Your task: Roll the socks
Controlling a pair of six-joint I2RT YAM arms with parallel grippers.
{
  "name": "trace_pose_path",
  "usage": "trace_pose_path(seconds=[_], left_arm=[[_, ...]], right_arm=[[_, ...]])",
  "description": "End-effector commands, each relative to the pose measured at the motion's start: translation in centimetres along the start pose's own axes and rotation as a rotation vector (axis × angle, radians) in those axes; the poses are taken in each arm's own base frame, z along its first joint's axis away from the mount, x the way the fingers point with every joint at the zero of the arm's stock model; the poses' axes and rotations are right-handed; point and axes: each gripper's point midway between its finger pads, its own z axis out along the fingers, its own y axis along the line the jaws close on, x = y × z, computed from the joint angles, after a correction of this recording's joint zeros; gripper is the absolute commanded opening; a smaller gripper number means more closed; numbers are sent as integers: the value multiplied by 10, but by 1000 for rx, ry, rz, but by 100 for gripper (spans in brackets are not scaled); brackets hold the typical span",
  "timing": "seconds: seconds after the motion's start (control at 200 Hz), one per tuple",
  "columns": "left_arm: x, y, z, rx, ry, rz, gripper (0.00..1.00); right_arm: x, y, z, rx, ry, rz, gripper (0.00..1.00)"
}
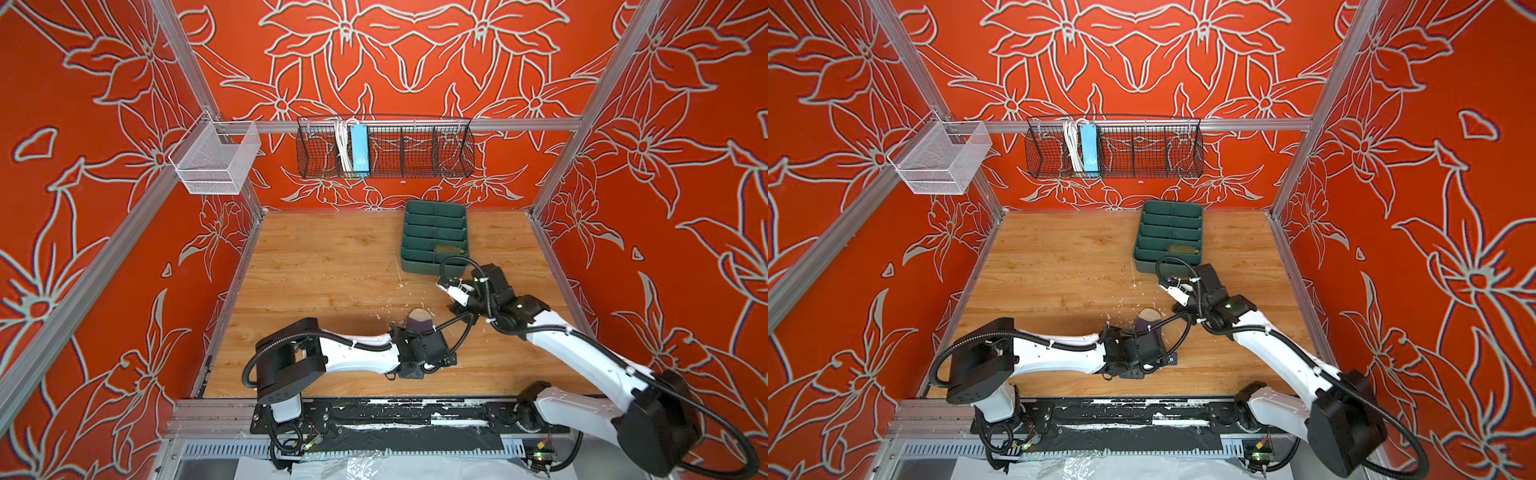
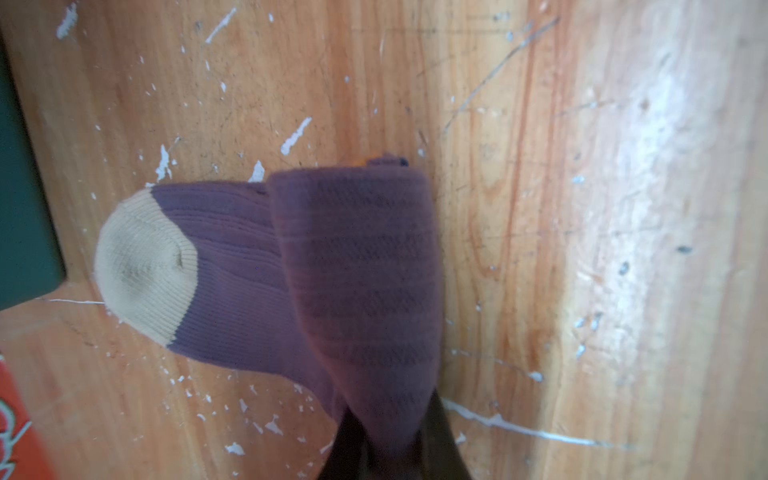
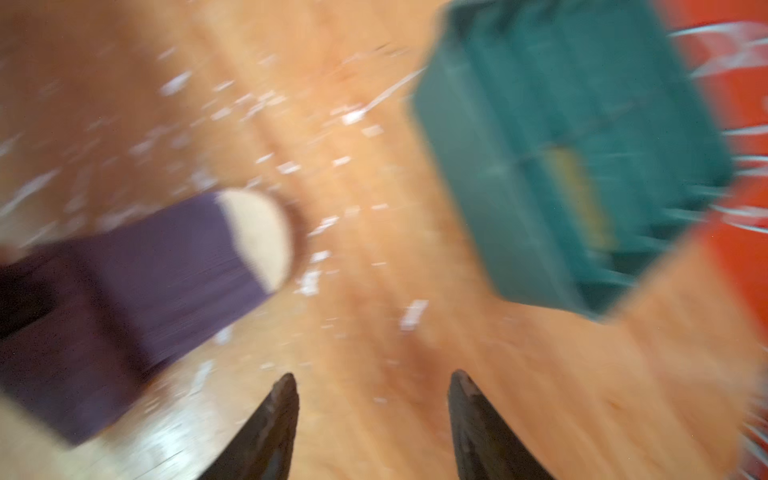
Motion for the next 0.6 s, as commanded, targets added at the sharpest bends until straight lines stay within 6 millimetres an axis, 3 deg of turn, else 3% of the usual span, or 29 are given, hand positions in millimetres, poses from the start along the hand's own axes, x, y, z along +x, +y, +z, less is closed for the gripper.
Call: trace_pose_path(seconds=[0.0,0.085,0.145,0.3,0.44,0.596], left_arm=[[23,-37,11,264,72,-57,5],[20,-28,6,335,55,-110,5],[20,-22,3,369,49,-130,5],[20,-8,-6,530,9,-182,6],[9,6,-8,715,-41,-288,7],[11,14,8,841,22,-411,7]], right_arm=[[-27,-62,-39,311,-150,126,61],[-43,-70,-72,364,-277,166,71],[-53,-62,-91,323,-354,150,73],[-57,8,-120,-10,-430,-98,73],[-20,66,-128,-257,-318,-292,73],[19,97,-106,-273,-108,-534,71]])
